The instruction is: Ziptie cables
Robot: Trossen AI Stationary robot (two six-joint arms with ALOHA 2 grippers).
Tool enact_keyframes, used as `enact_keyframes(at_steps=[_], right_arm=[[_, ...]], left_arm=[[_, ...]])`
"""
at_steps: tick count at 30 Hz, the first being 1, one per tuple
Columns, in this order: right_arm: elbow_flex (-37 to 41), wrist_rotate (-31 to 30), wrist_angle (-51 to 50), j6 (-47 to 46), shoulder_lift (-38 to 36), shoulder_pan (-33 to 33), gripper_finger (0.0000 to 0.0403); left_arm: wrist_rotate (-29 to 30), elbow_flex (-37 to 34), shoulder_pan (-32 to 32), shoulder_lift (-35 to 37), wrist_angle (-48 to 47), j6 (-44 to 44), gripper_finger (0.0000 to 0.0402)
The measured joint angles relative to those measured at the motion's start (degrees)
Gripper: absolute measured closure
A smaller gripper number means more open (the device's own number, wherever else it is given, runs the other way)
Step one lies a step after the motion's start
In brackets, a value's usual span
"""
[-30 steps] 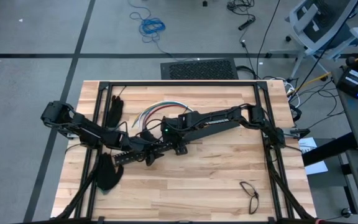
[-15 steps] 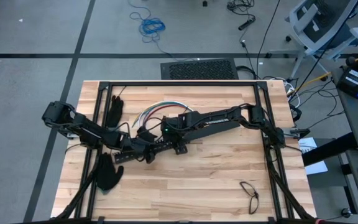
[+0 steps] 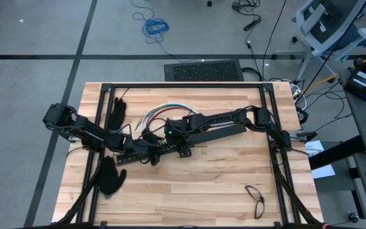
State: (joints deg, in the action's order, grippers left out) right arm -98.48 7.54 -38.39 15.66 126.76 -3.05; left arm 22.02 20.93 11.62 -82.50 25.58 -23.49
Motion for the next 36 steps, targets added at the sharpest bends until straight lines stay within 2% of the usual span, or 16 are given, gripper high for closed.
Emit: enact_keyframes(at_steps=[7, 13, 27, 30, 36], right_arm=[[0.0, 0.2, 0.0, 0.0, 0.0, 0.0, 0.015], [0.0, 0.1, 0.1, 0.0, 0.0, 0.0, 0.015], [0.0, 0.0, 0.1, 0.0, 0.0, 0.0, 0.015], [0.0, 0.0, 0.1, 0.0, 0.0, 0.0, 0.015], [0.0, 0.0, 0.1, 0.0, 0.0, 0.0, 0.015]], left_arm=[[-4.5, 0.0, 0.1, -2.2, 0.9, 0.0, 0.0057], [-4.6, 0.0, 0.1, -5.3, 4.3, 0.0, 0.0057], [-2.8, 0.0, 0.1, -5.5, 7.5, 0.4, 0.0058], [-2.7, 0.0, 0.1, -5.5, 7.5, 0.4, 0.0073], [-2.7, 0.0, 0.1, -5.5, 7.4, 0.3, 0.0127]])
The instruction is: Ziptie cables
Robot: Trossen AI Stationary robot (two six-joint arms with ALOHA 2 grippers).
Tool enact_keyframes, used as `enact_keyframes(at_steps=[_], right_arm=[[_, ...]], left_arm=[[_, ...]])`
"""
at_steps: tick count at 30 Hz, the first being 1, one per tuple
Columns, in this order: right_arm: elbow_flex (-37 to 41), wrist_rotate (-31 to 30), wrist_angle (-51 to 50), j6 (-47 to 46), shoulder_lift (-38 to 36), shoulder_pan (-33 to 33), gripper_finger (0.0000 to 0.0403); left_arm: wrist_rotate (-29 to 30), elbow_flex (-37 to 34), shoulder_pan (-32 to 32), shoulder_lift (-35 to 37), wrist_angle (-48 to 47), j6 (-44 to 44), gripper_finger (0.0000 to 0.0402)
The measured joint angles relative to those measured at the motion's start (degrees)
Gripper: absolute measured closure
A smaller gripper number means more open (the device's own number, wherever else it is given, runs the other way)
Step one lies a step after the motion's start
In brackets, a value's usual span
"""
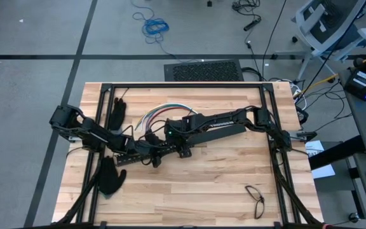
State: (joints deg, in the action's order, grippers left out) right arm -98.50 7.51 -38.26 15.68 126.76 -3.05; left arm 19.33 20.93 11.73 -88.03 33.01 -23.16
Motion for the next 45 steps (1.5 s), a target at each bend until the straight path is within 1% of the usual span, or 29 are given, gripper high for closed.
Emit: enact_keyframes(at_steps=[3, 7, 20, 27, 36, 45], right_arm=[[0.0, 0.0, 0.0, 0.0, 0.0, 0.0, 0.015], [0.0, 0.0, 0.0, 0.0, 0.0, 0.0, 0.015], [0.0, 0.0, 0.2, 0.0, 0.0, 0.0, 0.015], [0.0, 0.0, 3.4, 0.0, 0.0, 0.1, 0.015], [0.0, 0.2, 3.8, 0.0, 0.0, 0.3, 0.015], [0.0, 0.2, 6.6, 0.8, 0.0, 0.9, 0.015]], left_arm=[[0.0, 0.0, 0.0, 0.0, 0.0, 0.0, 0.0142], [0.0, 0.0, 0.0, 0.0, 0.1, 0.9, 0.015], [0.4, 0.0, 0.0, 0.0, 0.5, 1.6, 0.0151], [0.5, 0.0, 0.0, 0.0, 0.7, 1.6, 0.0151], [0.5, 0.0, 0.0, 0.0, 0.7, 1.6, 0.0151], [0.5, 0.0, 0.0, 0.0, 0.6, 1.6, 0.0151]])
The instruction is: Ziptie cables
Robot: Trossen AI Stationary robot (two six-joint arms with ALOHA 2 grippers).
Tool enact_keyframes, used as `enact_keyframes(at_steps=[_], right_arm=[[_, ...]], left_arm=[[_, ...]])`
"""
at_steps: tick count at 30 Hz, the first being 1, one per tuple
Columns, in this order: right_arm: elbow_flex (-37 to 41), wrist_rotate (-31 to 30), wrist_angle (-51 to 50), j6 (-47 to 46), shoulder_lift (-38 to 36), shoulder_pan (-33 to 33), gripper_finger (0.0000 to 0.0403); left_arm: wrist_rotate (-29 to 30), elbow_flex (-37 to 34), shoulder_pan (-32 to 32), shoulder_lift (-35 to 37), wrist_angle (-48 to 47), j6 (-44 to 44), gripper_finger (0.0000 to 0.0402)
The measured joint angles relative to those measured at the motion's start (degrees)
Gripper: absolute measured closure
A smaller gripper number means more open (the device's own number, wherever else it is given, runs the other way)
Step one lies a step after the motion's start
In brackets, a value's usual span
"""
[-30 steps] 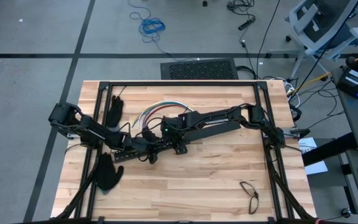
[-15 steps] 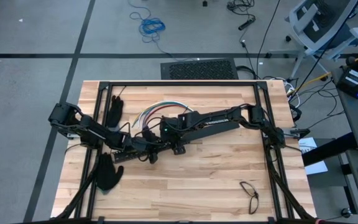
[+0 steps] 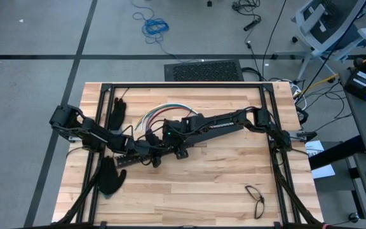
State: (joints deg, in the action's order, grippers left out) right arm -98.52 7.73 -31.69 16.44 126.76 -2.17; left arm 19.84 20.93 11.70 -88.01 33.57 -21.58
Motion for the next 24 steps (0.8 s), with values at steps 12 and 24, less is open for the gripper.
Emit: enact_keyframes(at_steps=[12, 24], right_arm=[[0.0, 0.0, 0.2, 0.7, 0.0, 0.0, 0.015], [0.0, 0.1, -0.3, 0.8, 0.0, 0.0, 0.015]], left_arm=[[0.0, 0.0, 0.0, 0.0, 0.0, -0.4, 0.0151], [-0.4, 0.0, 0.0, 0.0, 0.3, 1.4, 0.0137]])
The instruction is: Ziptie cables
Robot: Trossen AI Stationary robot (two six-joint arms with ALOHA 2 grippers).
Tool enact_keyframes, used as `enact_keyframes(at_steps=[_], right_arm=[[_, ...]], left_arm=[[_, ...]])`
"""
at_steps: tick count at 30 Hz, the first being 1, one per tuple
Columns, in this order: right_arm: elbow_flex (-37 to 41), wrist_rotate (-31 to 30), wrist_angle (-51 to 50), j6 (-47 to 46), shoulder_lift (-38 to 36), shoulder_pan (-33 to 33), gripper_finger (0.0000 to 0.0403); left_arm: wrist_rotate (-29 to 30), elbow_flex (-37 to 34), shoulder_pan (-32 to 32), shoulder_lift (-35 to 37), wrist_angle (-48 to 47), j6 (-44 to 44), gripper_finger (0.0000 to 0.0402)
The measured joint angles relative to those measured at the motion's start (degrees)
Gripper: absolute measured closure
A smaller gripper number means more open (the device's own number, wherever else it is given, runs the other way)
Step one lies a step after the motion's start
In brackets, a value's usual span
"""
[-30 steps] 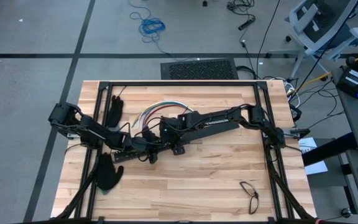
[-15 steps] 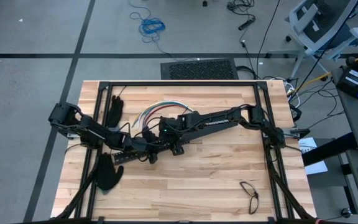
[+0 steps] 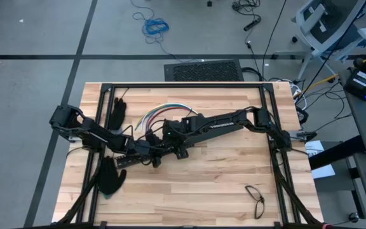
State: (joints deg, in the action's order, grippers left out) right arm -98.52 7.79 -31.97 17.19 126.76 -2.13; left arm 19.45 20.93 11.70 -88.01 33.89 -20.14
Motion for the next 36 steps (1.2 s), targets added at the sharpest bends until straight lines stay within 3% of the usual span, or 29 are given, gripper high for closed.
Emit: enact_keyframes(at_steps=[13, 26, 36], right_arm=[[-0.3, -0.2, -0.7, 0.0, 1.4, 0.0, 0.015], [-0.2, -0.2, -1.2, -0.1, 1.9, 0.0, 0.015], [-0.1, -0.4, -1.2, 0.0, 2.0, 0.0, 0.015]], left_arm=[[0.4, 0.0, 0.0, 0.0, 0.7, 0.0, 0.0047], [0.3, 0.0, 0.0, 3.2, 0.6, 2.8, 0.0042], [0.2, 0.0, 2.8, 12.8, -12.5, 2.5, 0.0042]])
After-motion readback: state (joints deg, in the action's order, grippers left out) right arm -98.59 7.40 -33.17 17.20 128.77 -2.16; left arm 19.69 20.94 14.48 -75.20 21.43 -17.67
